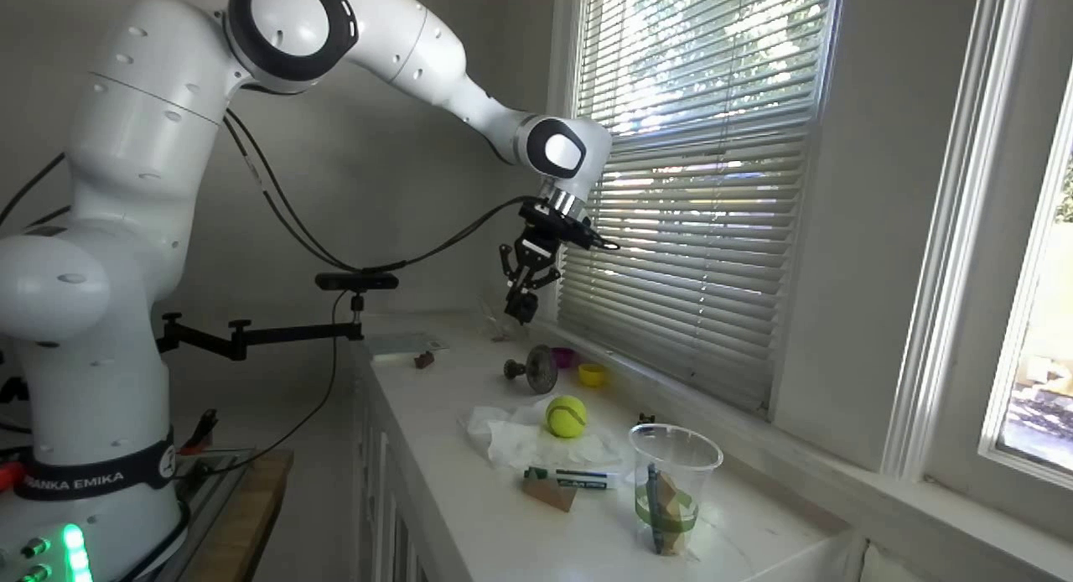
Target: Move the black object to the left
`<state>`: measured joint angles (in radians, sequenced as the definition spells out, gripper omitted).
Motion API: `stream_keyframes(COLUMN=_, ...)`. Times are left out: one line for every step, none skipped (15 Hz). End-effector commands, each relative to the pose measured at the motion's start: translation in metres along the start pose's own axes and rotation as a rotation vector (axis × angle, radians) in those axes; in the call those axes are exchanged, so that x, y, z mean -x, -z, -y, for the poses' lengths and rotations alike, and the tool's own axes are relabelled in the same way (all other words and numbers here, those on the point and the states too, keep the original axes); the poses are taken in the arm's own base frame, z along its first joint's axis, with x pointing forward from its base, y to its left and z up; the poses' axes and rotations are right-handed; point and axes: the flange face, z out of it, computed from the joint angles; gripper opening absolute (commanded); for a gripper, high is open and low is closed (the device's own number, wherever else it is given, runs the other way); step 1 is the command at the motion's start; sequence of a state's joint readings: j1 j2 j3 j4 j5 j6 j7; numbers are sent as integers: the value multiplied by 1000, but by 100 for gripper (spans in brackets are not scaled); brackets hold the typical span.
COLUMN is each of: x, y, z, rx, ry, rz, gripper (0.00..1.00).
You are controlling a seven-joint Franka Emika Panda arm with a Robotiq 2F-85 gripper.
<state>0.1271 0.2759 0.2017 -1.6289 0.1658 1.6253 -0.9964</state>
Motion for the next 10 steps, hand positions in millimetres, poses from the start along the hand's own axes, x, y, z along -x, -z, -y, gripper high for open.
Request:
stream_keyframes(x=-20, y=7, z=6, rx=8, ry=70, rz=55, gripper=2)
stream_keyframes(x=-28, y=6, z=6, rx=12, ry=84, rz=47, gripper=2)
stream_keyframes(x=-38, y=6, z=7, rx=29, ry=94, rz=46, gripper=2)
stream_keyframes(x=-46, y=5, z=7, rx=34, ry=103, rz=43, gripper=2)
stream_keyframes(x=-57, y=5, z=8, rx=46, ry=116, rz=34, gripper=2)
stream_keyframes(x=-66, y=6, z=9, rx=57, ry=128, rz=27, gripper=2)
stream_keyframes(x=-76, y=4, z=11, rx=68, ry=139, rz=20, gripper=2)
stream_keyframes(x=-86, y=3, z=12, rx=75, ry=154, rz=16, gripper=2)
stream_keyframes(x=-93, y=3, z=15, rx=85, ry=167, rz=14, gripper=2)
stream_keyframes(x=-100, y=1, z=16, rx=92, ry=178, rz=16, gripper=2)
